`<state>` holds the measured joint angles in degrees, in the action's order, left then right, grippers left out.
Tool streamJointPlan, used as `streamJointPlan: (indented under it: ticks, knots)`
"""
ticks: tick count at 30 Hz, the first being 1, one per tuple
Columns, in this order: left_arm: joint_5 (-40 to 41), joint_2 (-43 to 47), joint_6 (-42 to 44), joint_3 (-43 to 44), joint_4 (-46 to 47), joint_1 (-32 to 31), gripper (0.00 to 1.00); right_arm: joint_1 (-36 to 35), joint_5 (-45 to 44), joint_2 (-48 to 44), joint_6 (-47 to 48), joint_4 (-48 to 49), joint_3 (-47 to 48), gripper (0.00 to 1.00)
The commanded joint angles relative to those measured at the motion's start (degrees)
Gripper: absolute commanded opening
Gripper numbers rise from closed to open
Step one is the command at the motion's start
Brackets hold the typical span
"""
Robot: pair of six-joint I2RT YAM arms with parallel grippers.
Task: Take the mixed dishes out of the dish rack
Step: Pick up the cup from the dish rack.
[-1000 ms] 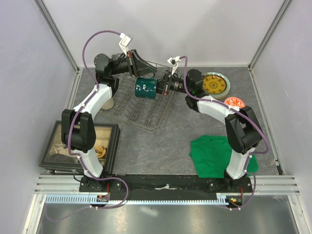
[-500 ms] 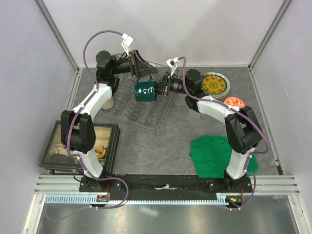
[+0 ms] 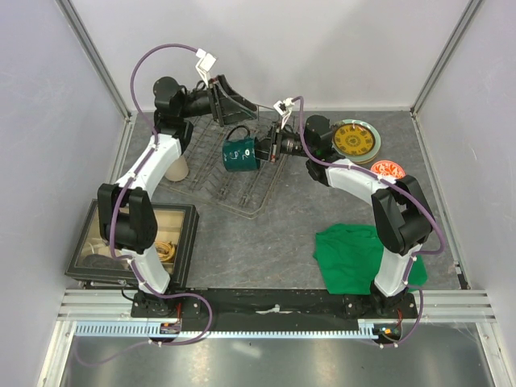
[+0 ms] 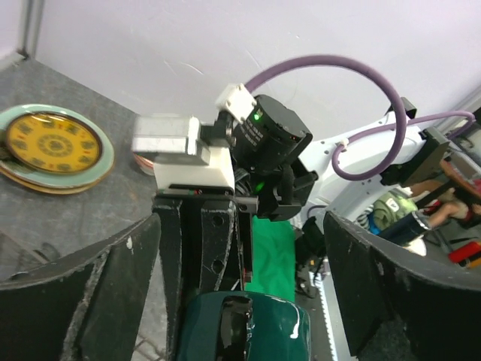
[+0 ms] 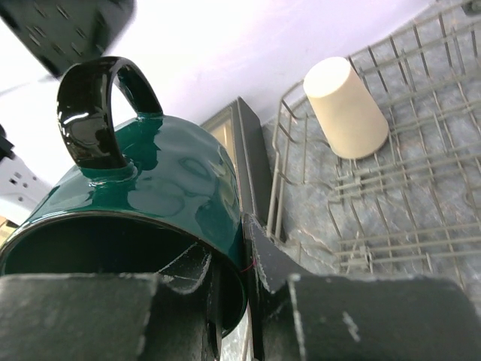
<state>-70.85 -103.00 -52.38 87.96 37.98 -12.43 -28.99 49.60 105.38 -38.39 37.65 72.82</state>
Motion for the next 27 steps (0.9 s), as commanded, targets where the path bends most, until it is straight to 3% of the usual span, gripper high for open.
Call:
streamJointPlan:
  ticks: [1, 9, 13, 21, 27]
  knots:
    - [-0.17, 2.19, 8.24, 5.02, -7.64, 1.52, 0.98, 0.43, -0.47, -3.95, 3.93, -0.99, 0.75, 0.0]
    - [3.34, 1.93, 22.3, 9.85, -25.56, 4.42, 0.99, 2.89, -5.38, -7.56, 16.74, -18.27, 2.76, 0.0]
    - [7.47, 1.93, 36.54, 12.93, -41.18, 5.83, 0.99, 6.14, -9.34, -9.67, 22.04, -27.35, 4.7, 0.0]
    - [16.26, 2.01, 54.19, 14.43, -56.95, 6.8, 0.99, 12.72, -18.3, -14.68, 32.4, -47.89, 8.91, 0.0]
    - [20.04, 1.66, 62.38, 14.52, -65.81, 7.24, 0.99, 16.33, -27.53, -15.3, 40.48, -65.22, 14.27, 0.0]
